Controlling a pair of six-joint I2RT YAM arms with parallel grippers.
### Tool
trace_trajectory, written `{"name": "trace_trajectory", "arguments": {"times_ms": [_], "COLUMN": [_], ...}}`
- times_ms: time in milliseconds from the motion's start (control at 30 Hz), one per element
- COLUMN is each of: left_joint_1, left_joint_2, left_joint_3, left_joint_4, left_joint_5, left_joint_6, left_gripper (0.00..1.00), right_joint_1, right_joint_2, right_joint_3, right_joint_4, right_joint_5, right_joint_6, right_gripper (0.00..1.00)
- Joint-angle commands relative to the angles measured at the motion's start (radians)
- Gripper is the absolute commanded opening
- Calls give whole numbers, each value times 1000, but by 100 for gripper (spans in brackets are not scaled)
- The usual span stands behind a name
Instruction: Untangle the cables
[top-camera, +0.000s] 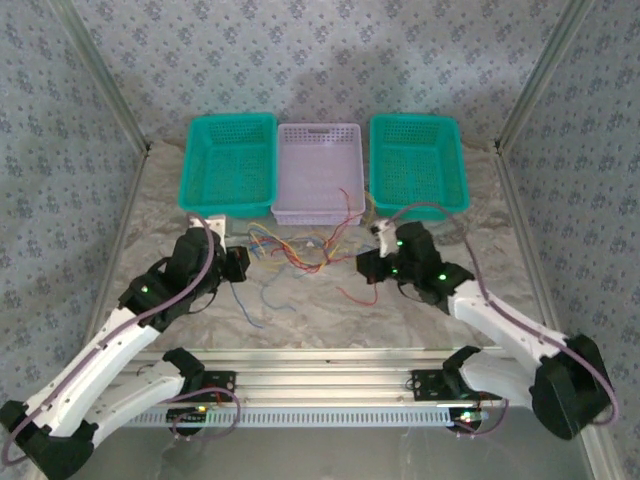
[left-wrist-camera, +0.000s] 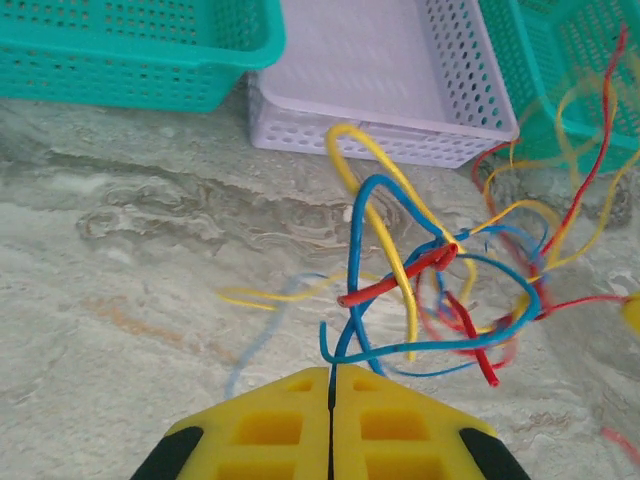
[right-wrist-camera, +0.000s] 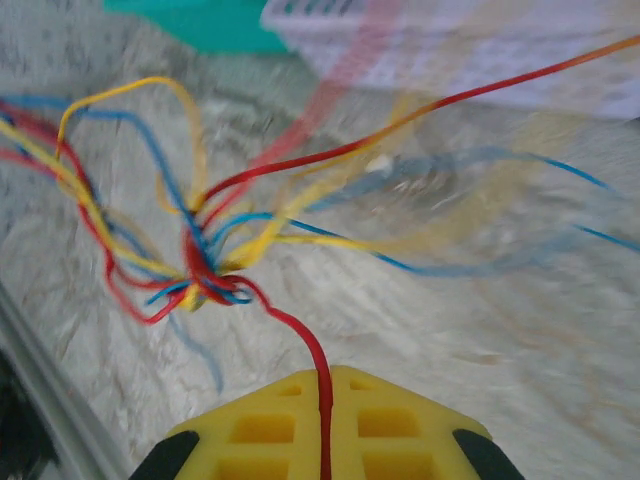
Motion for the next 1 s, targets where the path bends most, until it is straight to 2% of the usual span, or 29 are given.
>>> {"name": "trace_trajectory", "arguments": {"times_ms": [0,400,700,833,967], "left_joint_1": [25,85,130,145,159], "left_joint_2": [9,36,43,37,32], "left_joint_3": [45,132,142,148,165], "left_joint_4": [-119,-275,-298,-314,-341], "left_joint_5": [-64,-95,-88,-103,-102], "left_joint_6": [18,80,99,100,121], "left_gripper": [0,0,0,0,0], "right_joint_1": [-82,-272,-361,-391,-471], "right_joint_2": [-79,-285,-295,-311,-368], "right_joint_3": [-23,-16,47,107,132], "right_joint_4": [-94,-220,-266,-345,-369], "right_joint_5": [-16,73,70,160,204], "right_joint_6": [10,72,84,85,123], "right_gripper": [0,0,0,0,0]}}
